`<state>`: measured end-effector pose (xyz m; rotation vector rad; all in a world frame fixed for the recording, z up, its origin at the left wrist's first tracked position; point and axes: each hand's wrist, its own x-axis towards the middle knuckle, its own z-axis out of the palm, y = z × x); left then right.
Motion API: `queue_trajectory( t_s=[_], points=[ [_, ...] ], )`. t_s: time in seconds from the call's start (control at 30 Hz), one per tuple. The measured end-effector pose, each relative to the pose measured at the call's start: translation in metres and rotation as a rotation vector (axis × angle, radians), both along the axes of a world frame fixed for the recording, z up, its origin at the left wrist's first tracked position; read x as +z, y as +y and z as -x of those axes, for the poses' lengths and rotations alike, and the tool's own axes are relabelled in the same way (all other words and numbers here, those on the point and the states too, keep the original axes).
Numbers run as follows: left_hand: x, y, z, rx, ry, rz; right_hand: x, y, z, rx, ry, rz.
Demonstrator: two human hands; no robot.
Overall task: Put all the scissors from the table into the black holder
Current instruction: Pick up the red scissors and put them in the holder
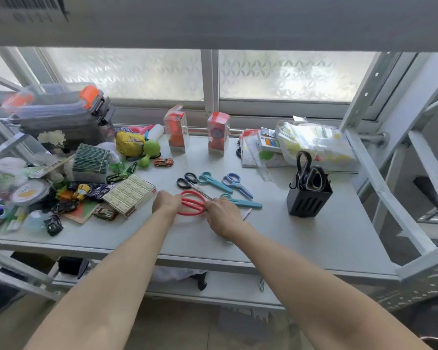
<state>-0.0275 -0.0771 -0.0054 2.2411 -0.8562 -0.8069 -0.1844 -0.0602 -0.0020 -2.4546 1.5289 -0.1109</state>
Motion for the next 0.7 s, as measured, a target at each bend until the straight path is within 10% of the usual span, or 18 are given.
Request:
queue_trajectory(
  t_s=[0.27,0.7],
  points=[
    [0.032,0.009,0.004,0.101,0.579,0.137,0.006,-0.002,0.003,-0.052,-0.147,0.12],
    [0.14,0.02,0.059,-0.346,0.638,0.606,0.091,0.002,0.049,-0.108,-0.664,0.571]
  ],
)
